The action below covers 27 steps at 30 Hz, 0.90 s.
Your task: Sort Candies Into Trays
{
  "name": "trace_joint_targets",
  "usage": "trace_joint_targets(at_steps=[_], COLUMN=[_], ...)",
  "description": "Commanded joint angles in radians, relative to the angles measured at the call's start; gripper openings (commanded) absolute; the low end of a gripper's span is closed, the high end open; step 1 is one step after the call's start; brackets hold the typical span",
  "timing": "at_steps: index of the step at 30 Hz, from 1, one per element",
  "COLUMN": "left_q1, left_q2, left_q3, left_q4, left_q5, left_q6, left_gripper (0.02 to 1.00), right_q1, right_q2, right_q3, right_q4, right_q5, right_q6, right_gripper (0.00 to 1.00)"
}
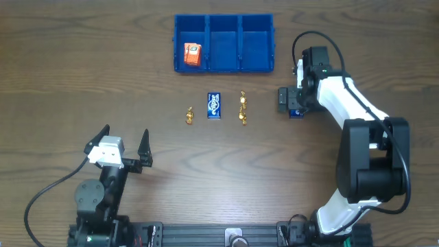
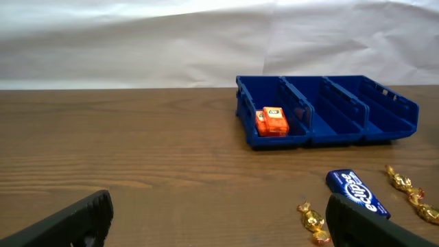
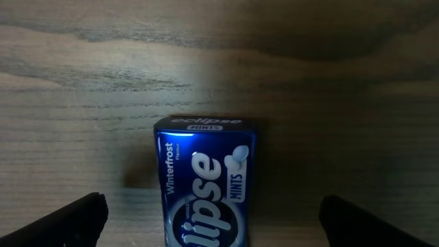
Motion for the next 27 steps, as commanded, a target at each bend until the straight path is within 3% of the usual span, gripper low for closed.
trace_joint_targets(at_steps=[1,13,15,19,27], left_q1=[0.003,0.003,0.003,0.003,0.003], left_q2=[-0.004,-0.004,-0.004,-0.004,-0.004], left_q3=[-0.021,-0.021,-0.021,-0.021,-0.021], left_q4=[-0.032,-0.032,-0.032,-0.032,-0.032], left_q5=[0.012,0.012,0.012,0.012,0.012], left_q6=[0.006,0.006,0.006,0.006,0.006], left_gripper=[0.998,0.998,0.998,0.998,0.996], right_q1=[0.013,0.015,0.015,0.015,0.015], right_q2=[0.017,0.059,0.059,0.059,0.059], right_q3=[0.002,-0.014,-0.014,-0.014,-0.014], right_q4=[0.013,0.057,0.057,0.061,0.056], right_q5=[0.040,0.038,0.038,0.036,0.031], right_q6=[0.017,0.039,0.039,0.039,0.039], right_gripper=[1.000,1.000,0.912,0.579,0.268])
